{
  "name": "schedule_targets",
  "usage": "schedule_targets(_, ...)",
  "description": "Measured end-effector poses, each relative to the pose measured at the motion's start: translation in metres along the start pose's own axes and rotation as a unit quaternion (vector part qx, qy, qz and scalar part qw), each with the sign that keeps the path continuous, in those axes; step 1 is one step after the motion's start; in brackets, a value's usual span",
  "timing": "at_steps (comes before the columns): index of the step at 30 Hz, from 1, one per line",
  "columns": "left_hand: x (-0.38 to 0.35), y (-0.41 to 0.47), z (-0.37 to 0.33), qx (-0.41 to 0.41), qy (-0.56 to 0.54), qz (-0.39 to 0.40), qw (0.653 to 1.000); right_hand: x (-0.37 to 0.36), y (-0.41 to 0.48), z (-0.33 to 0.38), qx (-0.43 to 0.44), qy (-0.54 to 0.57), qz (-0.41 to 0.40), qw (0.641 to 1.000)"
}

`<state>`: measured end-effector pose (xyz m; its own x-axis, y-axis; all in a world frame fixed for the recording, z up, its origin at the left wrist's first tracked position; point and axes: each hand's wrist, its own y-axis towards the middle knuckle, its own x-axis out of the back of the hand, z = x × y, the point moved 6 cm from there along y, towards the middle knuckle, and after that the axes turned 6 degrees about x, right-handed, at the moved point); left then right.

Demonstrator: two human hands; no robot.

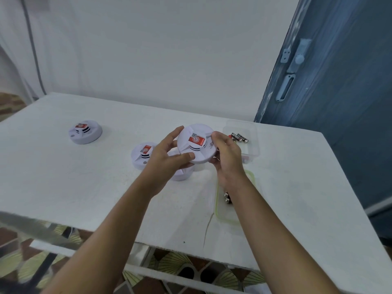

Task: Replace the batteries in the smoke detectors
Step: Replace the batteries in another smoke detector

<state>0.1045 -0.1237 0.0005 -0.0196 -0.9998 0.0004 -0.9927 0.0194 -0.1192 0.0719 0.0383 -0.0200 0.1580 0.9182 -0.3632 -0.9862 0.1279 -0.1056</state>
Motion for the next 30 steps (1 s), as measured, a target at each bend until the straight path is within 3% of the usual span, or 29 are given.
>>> schedule_targets(7, 0.001, 0.004, -0.005, -0.012, 0.006, -0.049, 0.999, -0.005, 0.004, 0.000, 0.036, -0.013, 0.050, 0.998)
schedule_targets(30, -0.002, 0.009, -0.011, -0.028, 0.042, -0.041, 0.998, -0.009, 0.005, 0.001, 0.057, -0.013, 0.064, 0.996)
